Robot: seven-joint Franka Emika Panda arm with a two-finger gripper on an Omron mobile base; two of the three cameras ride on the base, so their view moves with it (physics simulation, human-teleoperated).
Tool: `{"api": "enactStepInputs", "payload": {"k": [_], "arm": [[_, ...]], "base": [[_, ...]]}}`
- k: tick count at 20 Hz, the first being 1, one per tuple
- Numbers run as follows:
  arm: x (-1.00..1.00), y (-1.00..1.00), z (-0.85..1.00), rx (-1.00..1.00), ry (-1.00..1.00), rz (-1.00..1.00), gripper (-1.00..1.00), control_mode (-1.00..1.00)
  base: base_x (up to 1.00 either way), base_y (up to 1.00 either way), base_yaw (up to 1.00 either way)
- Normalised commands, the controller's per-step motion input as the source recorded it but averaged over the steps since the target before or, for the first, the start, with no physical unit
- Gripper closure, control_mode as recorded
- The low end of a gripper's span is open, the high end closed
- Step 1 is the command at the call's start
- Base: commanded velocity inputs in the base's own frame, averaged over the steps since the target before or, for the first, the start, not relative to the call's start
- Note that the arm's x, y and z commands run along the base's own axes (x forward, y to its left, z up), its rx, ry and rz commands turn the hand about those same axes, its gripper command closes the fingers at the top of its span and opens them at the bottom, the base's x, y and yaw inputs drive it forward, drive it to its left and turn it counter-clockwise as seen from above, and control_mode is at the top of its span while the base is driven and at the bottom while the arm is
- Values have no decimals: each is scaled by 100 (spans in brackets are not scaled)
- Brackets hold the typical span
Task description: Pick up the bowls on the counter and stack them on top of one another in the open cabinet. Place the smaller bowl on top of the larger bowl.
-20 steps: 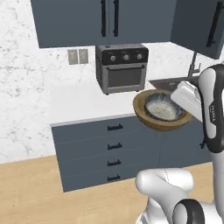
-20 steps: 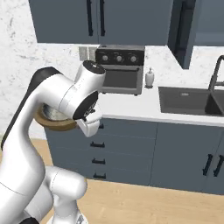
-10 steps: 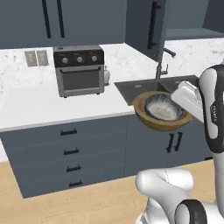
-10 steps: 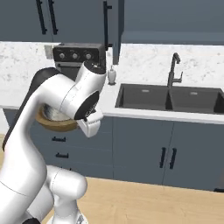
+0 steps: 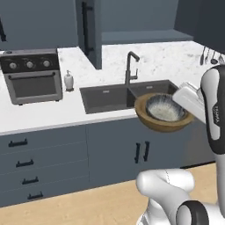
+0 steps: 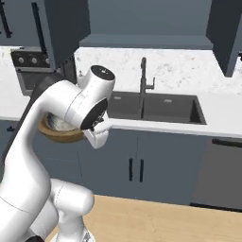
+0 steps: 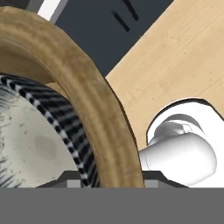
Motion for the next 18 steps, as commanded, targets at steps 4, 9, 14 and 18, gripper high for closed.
{"api": "enactStepInputs", "payload": {"k": [4,9,14,18], "arm": [[0,0,0,0,0,0,100,100],[0,0,0,0,0,0,100,100],[0,0,0,0,0,0,100,100],[0,0,0,0,0,0,100,100]], "base": [[96,-90,9],[99,-23,5],[100,-1,0],[88,-13,3]]}}
